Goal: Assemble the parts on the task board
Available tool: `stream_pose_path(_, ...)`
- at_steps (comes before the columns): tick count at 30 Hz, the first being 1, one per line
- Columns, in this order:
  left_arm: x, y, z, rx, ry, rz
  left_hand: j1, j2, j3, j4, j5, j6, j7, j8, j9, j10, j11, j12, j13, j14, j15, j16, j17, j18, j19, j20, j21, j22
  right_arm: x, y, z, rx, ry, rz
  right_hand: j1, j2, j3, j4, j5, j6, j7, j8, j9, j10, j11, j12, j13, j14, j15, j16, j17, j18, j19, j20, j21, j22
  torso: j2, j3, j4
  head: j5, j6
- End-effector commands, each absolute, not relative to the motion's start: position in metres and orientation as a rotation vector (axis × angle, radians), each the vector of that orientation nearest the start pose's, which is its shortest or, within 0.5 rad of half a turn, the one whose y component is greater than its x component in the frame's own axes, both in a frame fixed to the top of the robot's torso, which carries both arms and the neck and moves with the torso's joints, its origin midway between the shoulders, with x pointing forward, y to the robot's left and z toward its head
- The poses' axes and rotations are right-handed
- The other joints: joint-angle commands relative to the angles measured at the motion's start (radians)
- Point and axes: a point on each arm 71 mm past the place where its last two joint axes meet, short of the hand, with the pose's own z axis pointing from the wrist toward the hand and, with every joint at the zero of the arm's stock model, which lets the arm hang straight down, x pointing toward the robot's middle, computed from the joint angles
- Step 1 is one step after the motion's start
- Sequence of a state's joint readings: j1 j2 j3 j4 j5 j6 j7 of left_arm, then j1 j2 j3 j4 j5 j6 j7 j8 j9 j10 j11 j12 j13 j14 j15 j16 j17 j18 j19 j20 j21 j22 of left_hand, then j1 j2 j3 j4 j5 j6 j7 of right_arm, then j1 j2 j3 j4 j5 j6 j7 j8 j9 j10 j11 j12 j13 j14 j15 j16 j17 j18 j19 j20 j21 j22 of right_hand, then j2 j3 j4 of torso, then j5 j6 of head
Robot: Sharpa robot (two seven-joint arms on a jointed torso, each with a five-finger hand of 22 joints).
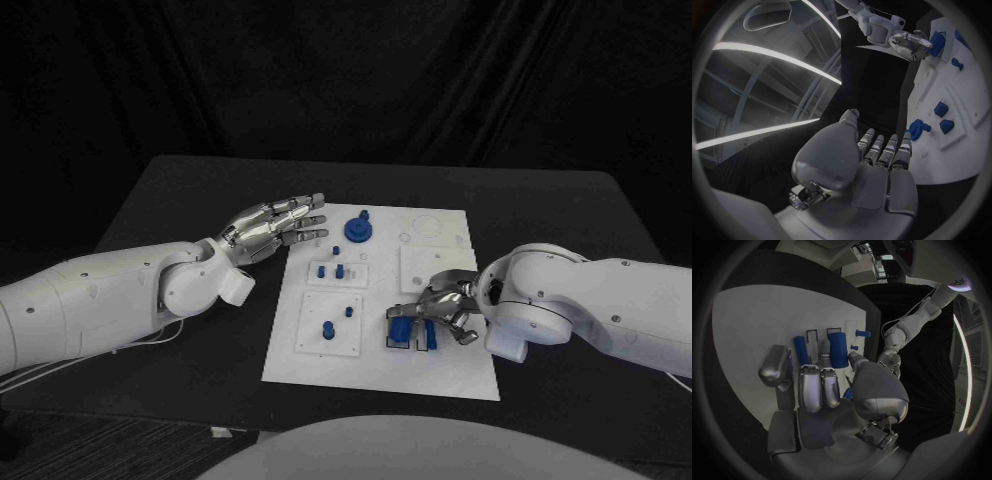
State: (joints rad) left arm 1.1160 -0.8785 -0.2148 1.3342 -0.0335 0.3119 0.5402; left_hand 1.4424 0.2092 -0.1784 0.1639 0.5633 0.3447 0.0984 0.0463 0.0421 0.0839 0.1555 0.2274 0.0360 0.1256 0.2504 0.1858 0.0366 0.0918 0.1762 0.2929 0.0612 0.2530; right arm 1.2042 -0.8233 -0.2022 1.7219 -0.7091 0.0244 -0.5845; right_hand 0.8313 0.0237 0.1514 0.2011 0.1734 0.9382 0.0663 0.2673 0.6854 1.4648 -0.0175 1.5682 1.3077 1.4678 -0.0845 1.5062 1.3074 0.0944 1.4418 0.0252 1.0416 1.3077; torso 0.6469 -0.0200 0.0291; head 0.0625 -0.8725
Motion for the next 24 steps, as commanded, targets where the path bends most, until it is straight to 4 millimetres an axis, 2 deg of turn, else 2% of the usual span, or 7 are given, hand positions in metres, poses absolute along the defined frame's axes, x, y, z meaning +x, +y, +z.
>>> stream_pose_path(1, 0.4545, 0.2576, -0.2737, -1.081, 1.689, -1.925, 0.003, 0.009, 0.007, 0.001, 0.0, -0.002, 0.004, 0.004, 0.001, -0.001, 0.005, 0.004, 0.001, 0.002, 0.005, 0.005, 0.002, -0.012, 0.004, 0.0, 0.001, -0.001, 0.3879, -0.1579, -0.2749, 0.386, 2.675, 0.59, -0.005, -0.004, -0.008, -0.001, -0.005, -0.006, -0.001, -0.002, -0.003, 0.106, 0.007, 0.003, 0.263, 0.068, 0.008, -0.005, 0.055, 0.006, 0.001, 0.005, -0.005, 0.125, 0.0, -0.0001, 0.0001, 0.001, 0.0)
stream_pose_path(14, 0.4541, 0.2572, -0.2747, -1.084, 1.697, -1.925, 0.004, 0.008, 0.01, -0.004, 0.003, 0.0, 0.007, 0.005, 0.001, -0.001, 0.003, 0.005, 0.001, 0.008, 0.008, 0.013, 0.003, -0.012, 0.005, 0.0, 0.001, -0.002, 0.3873, -0.158, -0.2755, 0.356, 2.689, 0.582, 0.069, -0.012, -0.02, -0.06, -0.003, -0.002, -0.002, 0.009, -0.014, 0.106, 0.006, 0.003, 0.263, 0.068, 0.007, -0.003, 0.056, 0.007, 0.001, 0.005, -0.011, 0.124, 0.0, 0.0, 0.0002, 0.001, 0.0)
stream_pose_path(17, 0.454, 0.2572, -0.2751, -1.084, 1.699, -1.924, 0.006, 0.008, 0.012, -0.007, 0.005, 0.001, 0.01, 0.005, 0.001, -0.001, 0.002, 0.006, 0.001, 0.009, 0.008, 0.014, 0.003, -0.012, 0.004, 0.0, 0.0, -0.004, 0.3875, -0.1586, -0.2756, 0.357, 2.688, 0.58, 0.082, 0.003, -0.02, -0.068, 0.055, 0.008, -0.006, 0.02, -0.014, 0.106, 0.003, 0.003, 0.263, 0.068, 0.004, -0.003, 0.055, 0.007, 0.001, 0.003, -0.013, 0.124, 0.0, 0.0001, 0.0003, 0.0, 0.0)
stream_pose_path(18, 0.454, 0.2571, -0.2752, -1.085, 1.7, -1.924, 0.006, 0.008, 0.012, -0.007, 0.005, 0.001, 0.01, 0.005, 0.001, -0.001, 0.002, 0.006, 0.001, 0.009, 0.008, 0.014, 0.003, -0.012, 0.004, 0.0, 0.0, -0.004, 0.3876, -0.1587, -0.2756, 0.357, 2.688, 0.58, 0.086, 0.008, -0.019, -0.072, 0.089, 0.011, -0.008, 0.025, -0.013, 0.106, 0.001, 0.003, 0.263, 0.068, 0.003, -0.003, 0.056, 0.007, 0.002, 0.002, -0.012, 0.125, 0.0, 0.0, 0.0001, 0.001, 0.0)
stream_pose_path(19, 0.4539, 0.2571, -0.2755, -1.085, 1.701, -1.923, 0.006, 0.008, 0.012, -0.007, 0.005, 0.001, 0.01, 0.005, 0.001, -0.001, 0.002, 0.006, 0.001, 0.009, 0.008, 0.014, 0.003, -0.012, 0.004, 0.0, 0.0, -0.004, 0.3877, -0.1587, -0.2756, 0.357, 2.687, 0.58, 0.098, 0.014, -0.012, -0.083, 0.164, 0.017, -0.011, 0.035, -0.01, 0.106, -0.002, 0.003, 0.263, 0.068, 0.0, -0.002, 0.056, 0.007, 0.002, 0.0, -0.013, 0.125, 0.0, 0.0001, 0.0002, 0.0, 0.0)
stream_pose_path(20, 0.4539, 0.2571, -0.2757, -1.086, 1.702, -1.923, 0.006, 0.008, 0.012, -0.007, 0.005, 0.001, 0.01, 0.005, 0.001, -0.001, 0.002, 0.006, 0.001, 0.009, 0.008, 0.014, 0.003, -0.012, 0.004, 0.0, 0.0, -0.004, 0.3877, -0.1587, -0.2756, 0.358, 2.687, 0.581, 0.104, 0.016, -0.007, -0.088, 0.196, 0.019, -0.013, 0.039, -0.008, 0.106, -0.003, 0.003, 0.263, 0.068, -0.001, -0.002, 0.055, 0.007, 0.002, -0.001, -0.014, 0.125, 0.0, 0.0, 0.0002, 0.001, 0.0)
stream_pose_path(24, 0.4538, 0.2569, -0.2763, -1.087, 1.705, -1.922, 0.006, 0.008, 0.012, -0.007, 0.005, 0.001, 0.01, 0.005, 0.001, -0.001, 0.002, 0.006, 0.001, 0.009, 0.008, 0.014, 0.003, -0.012, 0.004, 0.0, 0.0, -0.004, 0.388, -0.1587, -0.2757, 0.357, 2.686, 0.582, 0.108, 0.02, 0.001, -0.096, 0.244, 0.032, -0.02, 0.061, 0.005, 0.106, -0.009, 0.003, 0.263, 0.068, -0.005, -0.002, 0.054, 0.008, 0.002, -0.004, -0.016, 0.125, 0.0, 0.0001, 0.0001, 0.001, 0.0)
